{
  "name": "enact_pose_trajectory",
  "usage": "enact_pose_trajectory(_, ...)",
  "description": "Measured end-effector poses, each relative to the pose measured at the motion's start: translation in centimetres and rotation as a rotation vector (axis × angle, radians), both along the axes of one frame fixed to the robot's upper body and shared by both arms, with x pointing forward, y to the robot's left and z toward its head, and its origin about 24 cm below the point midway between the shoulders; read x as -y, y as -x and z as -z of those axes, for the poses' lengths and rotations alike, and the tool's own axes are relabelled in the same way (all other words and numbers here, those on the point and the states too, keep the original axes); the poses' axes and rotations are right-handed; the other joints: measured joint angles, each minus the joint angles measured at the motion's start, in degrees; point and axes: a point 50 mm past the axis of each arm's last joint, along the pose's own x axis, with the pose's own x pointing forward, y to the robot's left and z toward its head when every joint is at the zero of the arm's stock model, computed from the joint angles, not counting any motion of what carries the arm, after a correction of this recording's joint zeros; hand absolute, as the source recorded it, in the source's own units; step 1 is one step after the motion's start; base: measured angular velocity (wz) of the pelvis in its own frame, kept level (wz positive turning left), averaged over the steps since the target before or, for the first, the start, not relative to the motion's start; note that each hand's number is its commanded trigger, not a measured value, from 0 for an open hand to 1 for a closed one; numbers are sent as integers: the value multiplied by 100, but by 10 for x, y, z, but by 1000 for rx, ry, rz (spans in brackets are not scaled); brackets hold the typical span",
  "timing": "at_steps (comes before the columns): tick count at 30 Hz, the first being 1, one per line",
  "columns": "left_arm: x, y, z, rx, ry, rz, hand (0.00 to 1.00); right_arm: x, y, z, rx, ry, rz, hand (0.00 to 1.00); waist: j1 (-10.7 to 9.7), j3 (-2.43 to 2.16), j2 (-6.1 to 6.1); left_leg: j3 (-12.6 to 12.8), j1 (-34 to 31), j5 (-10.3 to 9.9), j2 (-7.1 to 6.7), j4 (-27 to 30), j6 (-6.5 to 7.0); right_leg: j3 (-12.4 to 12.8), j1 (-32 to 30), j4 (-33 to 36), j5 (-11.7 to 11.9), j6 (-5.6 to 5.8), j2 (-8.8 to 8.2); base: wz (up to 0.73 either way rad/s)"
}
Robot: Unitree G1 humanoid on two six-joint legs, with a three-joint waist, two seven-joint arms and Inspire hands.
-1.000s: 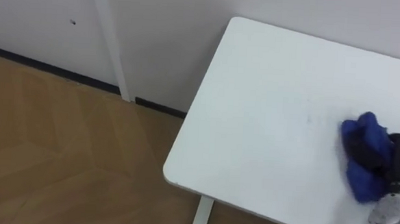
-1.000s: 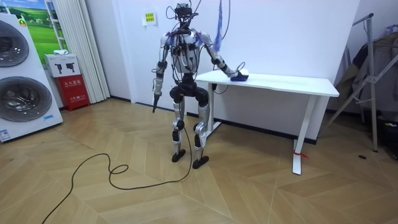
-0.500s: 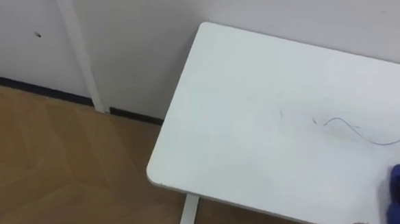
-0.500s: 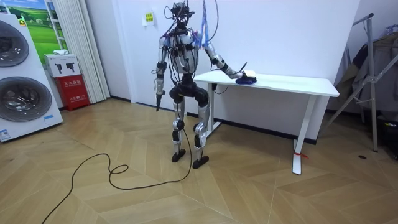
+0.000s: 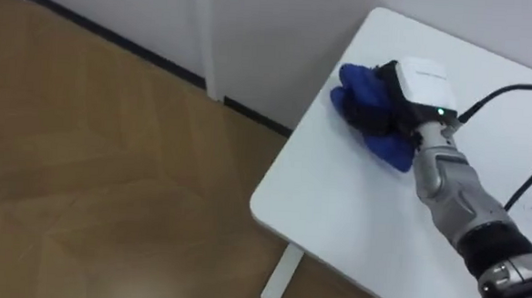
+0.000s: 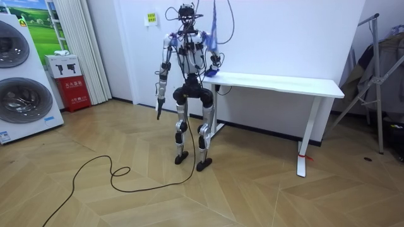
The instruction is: Wipe table
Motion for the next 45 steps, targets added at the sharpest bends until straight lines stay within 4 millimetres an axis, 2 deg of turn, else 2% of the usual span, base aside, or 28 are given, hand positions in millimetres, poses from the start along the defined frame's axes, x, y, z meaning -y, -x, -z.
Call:
enact_pose_trajectory(3,-1,-2,0,2,-1,2,0,11,2,1,19,-153,81,100,-72,22,-2,-45,-94,0,-40,5,1,-31,0,-67,2,3,-14,9)
enact_pose_trajectory(6,-3,-18,-3,43,-5,13,0,27,8,4,39,-254,157,100,-139,49,40,-49,-149,7,-78,6,13,-145,-12,-96,-17,34,-55,8)
enact_pose_trajectory(8,-6,-29,-5,74,-10,7,0,36,13,8,59,-314,212,100,-268,63,62,-45,-230,29,-95,18,47,-151,-105,-96,-24,45,-75,13)
enact_pose_trajectory(11,-12,-40,-10,106,-26,9,0,50,20,9,107,-337,284,100,-439,54,81,32,-421,42,-113,90,68,-153,-228,-87,-15,62,-93,-2)
enact_pose_trajectory(12,-13,-41,-10,115,-26,-6,0,58,24,11,125,-350,336,100,-583,56,114,28,-506,39,-129,170,74,-163,-247,-87,-10,70,-97,10)
enact_pose_trajectory(13,-13,-41,-10,121,-22,-22,0,69,31,14,143,-372,403,100,-691,21,128,38,-576,33,-133,209,83,-163,-302,-77,-3,82,-100,11)
enact_pose_trajectory(16,-14,-42,-11,135,-19,-68,0,95,50,21,158,-396,537,100,-838,-4,140,81,-600,41,-138,214,96,-159,-319,-80,4,93,-109,-1)
enact_pose_trajectory(18,-17,-40,-11,137,-33,-107,0,120,79,34,155,-398,677,100,-981,-111,170,81,-578,44,-140,211,100,-138,-296,-82,9,102,-109,2)
enact_pose_trajectory(19,-18,-37,-11,132,-42,-120,0,129,93,41,155,-388,738,100,-1060,-138,201,95,-528,44,-135,206,101,-140,-245,-79,9,102,-108,-6)
enact_pose_trajectory(22,-19,-35,-11,133,-46,-137,0,143,121,51,156,-359,841,100,-1212,-161,247,136,-458,44,-111,194,98,-135,-185,-79,9,102,-95,-9)
enact_pose_trajectory(24,-18,-37,-11,143,-45,-136,0,148,129,54,162,-351,876,100,-1317,-157,261,153,-480,46,-93,195,85,-120,-197,-80,10,101,-81,-7)
enact_pose_trajectory(27,-16,-41,-12,156,-43,-130,0,153,139,56,173,-326,911,100,-1336,-160,288,176,-516,61,-73,205,61,-61,-223,-75,19,84,-60,-10)
enact_pose_trajectory(29,-15,-41,-11,156,-38,-123,0,153,137,53,185,-319,912,100,-1277,-159,314,290,-521,63,-40,188,58,22,-297,-43,39,54,-57,-25)
enact_pose_trajectory(30,-12,-41,-10,152,-31,-123,0,152,130,49,197,-312,905,100,-1233,-138,348,373,-511,65,-15,178,59,92,-346,11,48,42,-57,-39)
enact_pose_trajectory(33,-4,-42,-8,148,-11,-100,0,148,118,43,206,-284,887,100,-1044,-116,375,477,-511,82,14,166,49,251,-453,45,76,8,-33,-34)
enact_pose_trajectory(34,-2,-37,-6,131,-1,-89,0,145,108,37,209,-271,867,100,-956,-110,361,591,-506,89,52,147,41,335,-517,71,100,-17,-21,-37)
enact_pose_trajectory(36,2,-38,-4,123,18,-73,0,138,88,25,219,-236,808,100,-965,-71,407,627,-586,104,72,159,29,342,-628,118,111,-29,-19,-26)
enact_pose_trajectory(37,3,-38,-4,123,24,-70,0,128,70,15,226,-218,746,100,-904,-58,415,694,-644,135,102,136,10,395,-743,136,134,-66,-1,-23)
enact_pose_trajectory(38,3,-38,-4,119,25,-73,0,122,61,10,228,-213,710,100,-859,-53,413,723,-674,163,118,118,-1,425,-799,137,149,-87,15,-22)
enact_pose_trajectory(39,3,-42,-4,119,26,-70,0,111,44,0,229,-198,638,100,-792,-18,406,720,-693,212,134,84,-22,432,-853,141,162,-106,34,-8)
enact_pose_trajectory(40,4,-44,-4,122,31,-59,0,99,28,-11,231,-175,561,100,-700,0,385,719,-716,265,148,51,-46,436,-925,145,167,-125,48,0)
enact_pose_trajectory(41,5,-45,-4,122,36,-49,0,92,20,-17,231,-153,517,100,-660,13,370,719,-723,297,152,2,-57,441,-957,147,167,-134,53,0)
enact_pose_trajectory(43,7,-50,-4,122,48,-27,0,70,-5,-37,227,-92,373,100,-485,72,275,691,-790,374,166,-100,-87,454,-1073,155,155,-168,76,9)
enact_pose_trajectory(45,8,-50,-4,113,50,-6,0,64,-13,-45,225,-86,335,100,-345,95,217,586,-870,381,162,-84,-98,374,-1093,130,150,-174,82,31)
